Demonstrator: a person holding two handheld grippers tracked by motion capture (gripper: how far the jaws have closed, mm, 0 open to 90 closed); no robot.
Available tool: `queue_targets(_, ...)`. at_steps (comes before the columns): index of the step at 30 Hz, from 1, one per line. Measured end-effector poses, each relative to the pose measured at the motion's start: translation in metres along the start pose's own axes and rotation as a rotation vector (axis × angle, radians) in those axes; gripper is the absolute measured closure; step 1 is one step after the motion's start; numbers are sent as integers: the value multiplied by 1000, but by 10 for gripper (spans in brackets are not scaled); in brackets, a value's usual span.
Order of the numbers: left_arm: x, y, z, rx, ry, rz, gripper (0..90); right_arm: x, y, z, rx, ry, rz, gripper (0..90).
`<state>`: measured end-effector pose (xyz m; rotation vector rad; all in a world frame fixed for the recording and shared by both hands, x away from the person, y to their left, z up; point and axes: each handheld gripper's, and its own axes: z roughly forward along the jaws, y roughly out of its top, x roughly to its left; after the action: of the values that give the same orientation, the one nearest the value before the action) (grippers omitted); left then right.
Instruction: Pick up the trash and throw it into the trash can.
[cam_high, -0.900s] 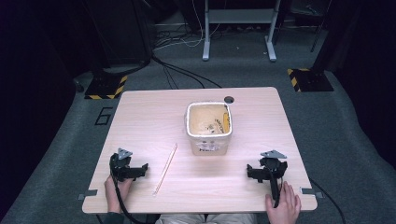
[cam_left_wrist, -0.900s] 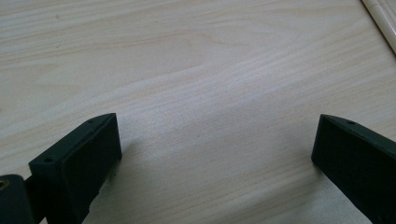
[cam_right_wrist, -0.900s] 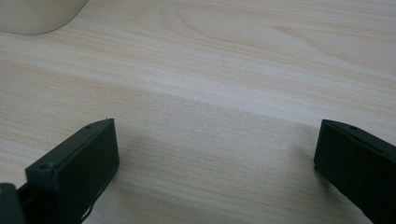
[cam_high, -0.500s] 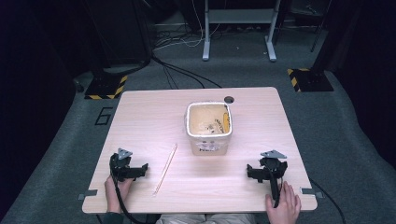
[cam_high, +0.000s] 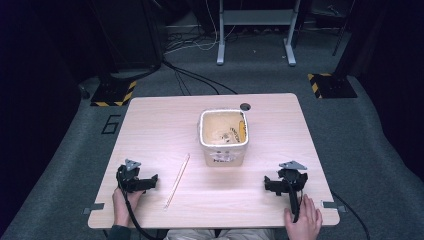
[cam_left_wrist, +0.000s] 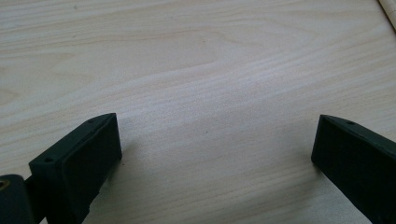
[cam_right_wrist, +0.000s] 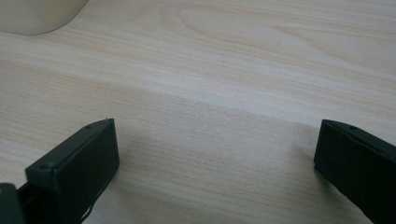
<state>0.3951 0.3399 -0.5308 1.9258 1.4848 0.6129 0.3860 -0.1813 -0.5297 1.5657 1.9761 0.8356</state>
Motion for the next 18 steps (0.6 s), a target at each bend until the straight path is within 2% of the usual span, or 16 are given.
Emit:
queue_targets(9,-1,0,-4,-2,-7,-3,48,0,0,0,0,0,0,0)
queue_targets(18,-7,3,-6,-6,-36,24,45,0,0,0,0,0,0,0)
